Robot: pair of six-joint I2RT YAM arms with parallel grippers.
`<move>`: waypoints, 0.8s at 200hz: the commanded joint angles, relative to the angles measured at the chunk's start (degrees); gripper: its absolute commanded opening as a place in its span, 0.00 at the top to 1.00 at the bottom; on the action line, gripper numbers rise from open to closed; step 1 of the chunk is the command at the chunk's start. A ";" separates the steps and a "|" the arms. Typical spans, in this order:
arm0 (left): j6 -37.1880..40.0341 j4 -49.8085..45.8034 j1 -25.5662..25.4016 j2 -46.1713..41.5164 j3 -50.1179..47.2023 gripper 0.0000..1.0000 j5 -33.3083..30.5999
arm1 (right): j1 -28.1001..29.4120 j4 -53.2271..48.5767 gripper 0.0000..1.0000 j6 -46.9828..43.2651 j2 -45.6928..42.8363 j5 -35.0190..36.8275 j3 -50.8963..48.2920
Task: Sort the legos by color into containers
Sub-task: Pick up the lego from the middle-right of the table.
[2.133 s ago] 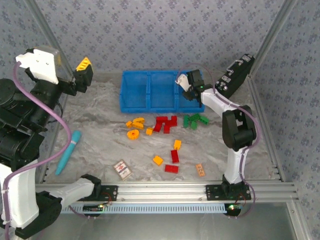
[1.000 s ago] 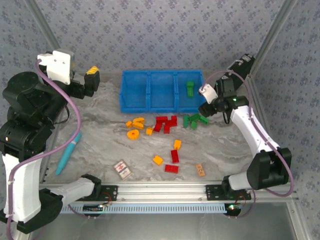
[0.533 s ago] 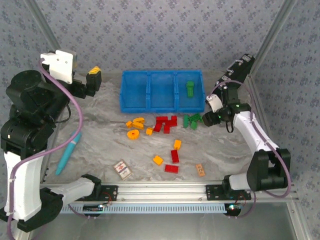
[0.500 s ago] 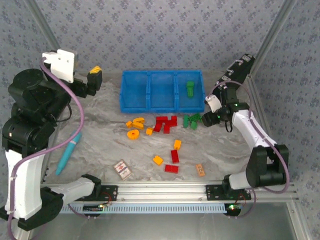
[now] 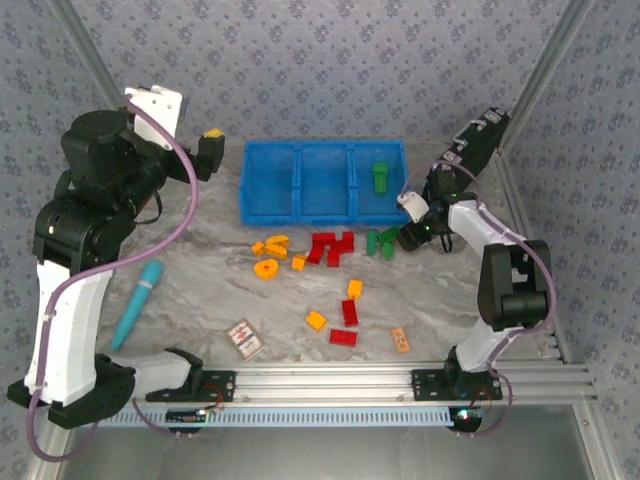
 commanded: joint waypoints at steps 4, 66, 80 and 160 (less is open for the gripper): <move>-1.27 -2.35 -0.40 1.62 3.83 0.00 0.98 | 0.48 0.70 0.31 -2.76 3.26 1.51 3.34; -2.09 -4.82 -0.66 5.07 8.01 0.00 0.87 | 1.21 0.70 0.36 -4.74 10.16 4.76 6.81; -1.85 -5.33 -1.10 5.69 8.49 0.00 0.99 | 1.37 0.76 0.38 -5.22 10.97 6.09 6.97; -0.78 -5.47 -1.71 7.26 9.02 0.00 0.63 | 1.52 -1.65 0.70 -6.13 12.50 4.94 6.94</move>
